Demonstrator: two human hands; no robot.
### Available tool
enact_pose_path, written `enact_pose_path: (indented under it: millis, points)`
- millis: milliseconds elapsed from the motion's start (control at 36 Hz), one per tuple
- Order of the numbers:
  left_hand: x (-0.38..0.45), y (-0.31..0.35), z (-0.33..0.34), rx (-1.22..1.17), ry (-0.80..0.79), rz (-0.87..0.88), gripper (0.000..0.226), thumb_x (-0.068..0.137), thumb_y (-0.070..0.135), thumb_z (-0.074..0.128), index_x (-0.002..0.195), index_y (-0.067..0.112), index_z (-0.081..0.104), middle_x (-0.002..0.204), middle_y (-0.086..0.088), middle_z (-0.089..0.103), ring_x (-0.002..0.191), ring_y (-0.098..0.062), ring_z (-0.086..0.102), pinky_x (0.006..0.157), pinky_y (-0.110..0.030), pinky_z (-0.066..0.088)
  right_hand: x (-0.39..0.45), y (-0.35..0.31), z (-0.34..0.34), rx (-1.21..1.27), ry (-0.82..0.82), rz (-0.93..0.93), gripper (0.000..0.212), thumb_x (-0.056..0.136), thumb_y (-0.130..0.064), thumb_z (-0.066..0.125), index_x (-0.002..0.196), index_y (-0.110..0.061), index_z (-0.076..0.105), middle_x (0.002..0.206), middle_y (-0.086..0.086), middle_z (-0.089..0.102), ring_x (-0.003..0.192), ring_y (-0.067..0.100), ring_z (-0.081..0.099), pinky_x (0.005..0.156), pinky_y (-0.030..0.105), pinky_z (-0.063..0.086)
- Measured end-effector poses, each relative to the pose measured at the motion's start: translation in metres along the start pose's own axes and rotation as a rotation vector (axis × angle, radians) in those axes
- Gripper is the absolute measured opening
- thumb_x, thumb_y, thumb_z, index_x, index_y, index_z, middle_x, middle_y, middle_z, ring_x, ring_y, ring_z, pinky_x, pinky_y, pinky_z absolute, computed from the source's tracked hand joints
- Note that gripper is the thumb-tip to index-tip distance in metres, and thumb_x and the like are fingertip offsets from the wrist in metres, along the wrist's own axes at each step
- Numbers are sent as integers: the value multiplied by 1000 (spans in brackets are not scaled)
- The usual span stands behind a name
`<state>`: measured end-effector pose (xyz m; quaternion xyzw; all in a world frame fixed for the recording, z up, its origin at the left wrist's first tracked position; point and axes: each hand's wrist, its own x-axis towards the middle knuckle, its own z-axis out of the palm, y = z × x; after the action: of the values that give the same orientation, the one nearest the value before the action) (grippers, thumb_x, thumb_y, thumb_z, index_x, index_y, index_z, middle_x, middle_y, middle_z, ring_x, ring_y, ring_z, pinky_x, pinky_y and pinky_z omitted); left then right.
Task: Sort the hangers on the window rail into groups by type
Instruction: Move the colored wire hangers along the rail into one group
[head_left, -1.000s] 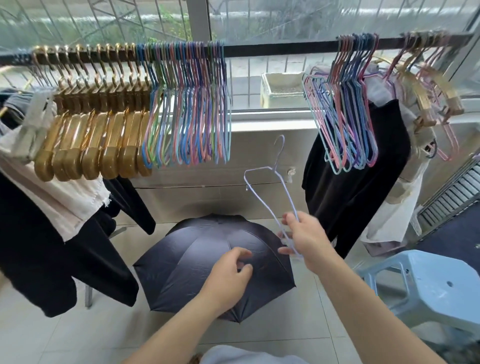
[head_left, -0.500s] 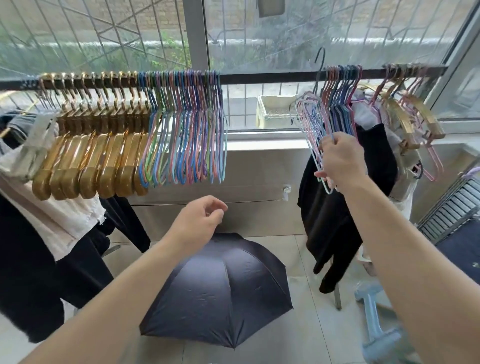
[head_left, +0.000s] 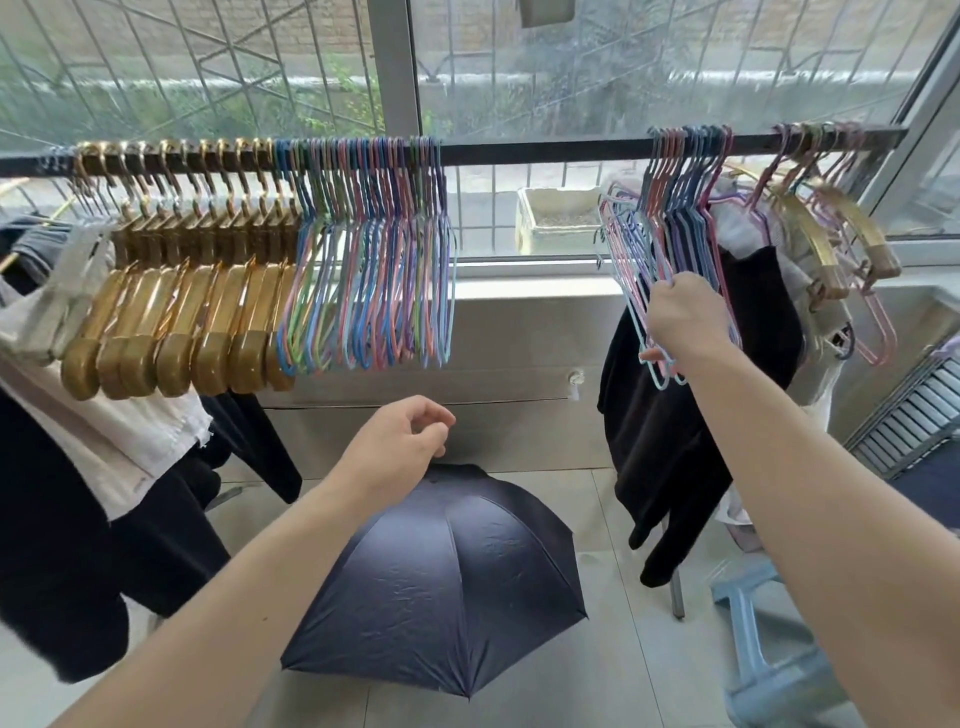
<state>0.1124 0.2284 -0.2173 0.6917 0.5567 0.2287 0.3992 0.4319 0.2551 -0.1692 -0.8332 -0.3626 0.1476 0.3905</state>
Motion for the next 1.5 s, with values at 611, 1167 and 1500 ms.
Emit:
enact_pose_path:
  millis: [611,1167,1500]
  points:
    - [4,16,-30,-134,-7,-15,16,106,15,55,102,17,71,96,1,77,85,-14,76,91,-40,61,-50,-45,20,-28,-160,-450,27,100,-15,53,122,-10,69,112,3,71,100,20,64,90,34,52]
    - [9,37,-100,-208,115,39,19,107,16,53,103,16,72,91,1,79,87,-19,76,91,-43,61,-80,-101,135,280,-517,-129,58,91,-21,65,144,-7,46,119,16,65,83,24,59,72,38,50]
    - [14,42,-119,-245,124,28,18,107,15,53,105,14,71,92,-2,78,90,-22,76,90,-42,62,-99,-125,92,339,-262,-326,44,94,-12,51,137,-19,51,77,-2,60,65,18,57,71,42,52]
